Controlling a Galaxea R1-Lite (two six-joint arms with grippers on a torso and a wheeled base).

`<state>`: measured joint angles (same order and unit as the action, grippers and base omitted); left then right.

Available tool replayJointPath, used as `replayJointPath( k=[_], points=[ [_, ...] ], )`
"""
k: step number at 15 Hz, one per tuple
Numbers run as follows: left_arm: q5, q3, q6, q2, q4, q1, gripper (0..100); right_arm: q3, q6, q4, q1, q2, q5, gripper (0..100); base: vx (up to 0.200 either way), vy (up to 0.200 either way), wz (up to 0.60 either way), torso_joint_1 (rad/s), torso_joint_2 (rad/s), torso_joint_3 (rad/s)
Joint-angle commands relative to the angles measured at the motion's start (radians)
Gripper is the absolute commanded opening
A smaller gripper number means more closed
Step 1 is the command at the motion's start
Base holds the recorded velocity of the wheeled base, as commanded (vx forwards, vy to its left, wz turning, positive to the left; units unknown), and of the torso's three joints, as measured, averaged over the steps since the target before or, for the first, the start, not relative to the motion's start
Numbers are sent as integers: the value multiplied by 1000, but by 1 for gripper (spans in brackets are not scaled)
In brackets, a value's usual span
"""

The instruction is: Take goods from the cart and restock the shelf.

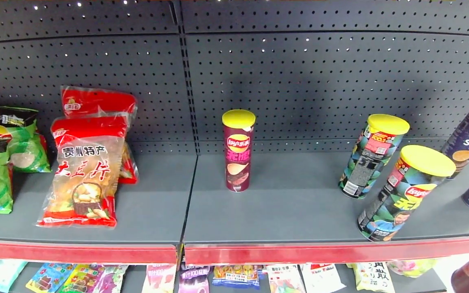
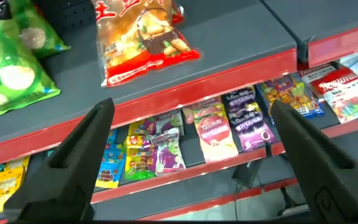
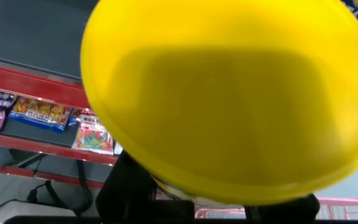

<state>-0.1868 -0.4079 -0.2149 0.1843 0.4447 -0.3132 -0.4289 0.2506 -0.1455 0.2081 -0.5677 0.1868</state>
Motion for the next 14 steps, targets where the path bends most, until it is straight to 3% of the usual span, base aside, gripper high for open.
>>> replayJointPath(
  k=[1,7,10,14],
  points=[
    [0,0,0,0,0,0,100,1,6,0,1,2,0,0,0,0,0,0,0,0],
    [1,0,0,0,0,-1,100,2,18,-5,1,5,-1,0,0,0,-500,-2,2,2],
    [4,-2,-6,7,-3,-1,100,15,33,3,1,9,2,0,0,0,0,0,0,0],
    [17,0,2,184,-199,-15,100,42,36,15,-1,91,0,0,0,0,0,0,0,0]
  ],
)
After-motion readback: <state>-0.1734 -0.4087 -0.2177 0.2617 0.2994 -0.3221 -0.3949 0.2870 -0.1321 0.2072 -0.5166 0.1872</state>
